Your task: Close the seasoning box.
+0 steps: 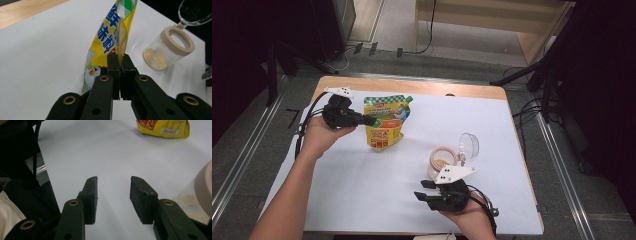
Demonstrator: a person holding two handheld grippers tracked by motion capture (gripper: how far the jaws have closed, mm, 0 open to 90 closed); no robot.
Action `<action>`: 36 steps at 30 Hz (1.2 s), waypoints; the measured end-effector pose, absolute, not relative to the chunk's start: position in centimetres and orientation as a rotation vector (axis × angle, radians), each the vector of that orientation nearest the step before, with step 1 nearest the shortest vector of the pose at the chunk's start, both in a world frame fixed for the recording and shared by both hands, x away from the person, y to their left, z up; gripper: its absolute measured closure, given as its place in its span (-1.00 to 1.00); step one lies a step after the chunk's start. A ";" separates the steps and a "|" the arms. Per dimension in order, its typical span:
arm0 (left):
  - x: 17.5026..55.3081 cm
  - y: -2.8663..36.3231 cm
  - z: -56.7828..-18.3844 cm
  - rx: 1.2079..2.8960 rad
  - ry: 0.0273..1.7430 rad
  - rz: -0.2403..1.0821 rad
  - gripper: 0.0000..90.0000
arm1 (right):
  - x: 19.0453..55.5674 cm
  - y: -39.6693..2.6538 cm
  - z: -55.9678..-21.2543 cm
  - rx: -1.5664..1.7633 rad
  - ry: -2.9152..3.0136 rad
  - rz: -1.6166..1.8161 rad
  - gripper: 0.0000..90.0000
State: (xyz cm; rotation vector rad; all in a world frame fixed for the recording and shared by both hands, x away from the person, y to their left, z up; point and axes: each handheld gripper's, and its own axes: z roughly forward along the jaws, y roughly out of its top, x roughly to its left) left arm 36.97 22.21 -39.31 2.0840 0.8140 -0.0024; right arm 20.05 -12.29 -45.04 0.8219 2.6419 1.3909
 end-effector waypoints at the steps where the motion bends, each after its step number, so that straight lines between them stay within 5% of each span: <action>1: 37.0 22.2 -39.3 2.080 0.814 0.002 1.00 | 20.2 -12.0 -45.0 0.824 2.640 1.398 0.28; 36: 31.5 20.5 -32.6 2.067 0.747 -0.051 1.00 | 24.1 -5.7 -47.1 0.900 2.574 1.452 0.21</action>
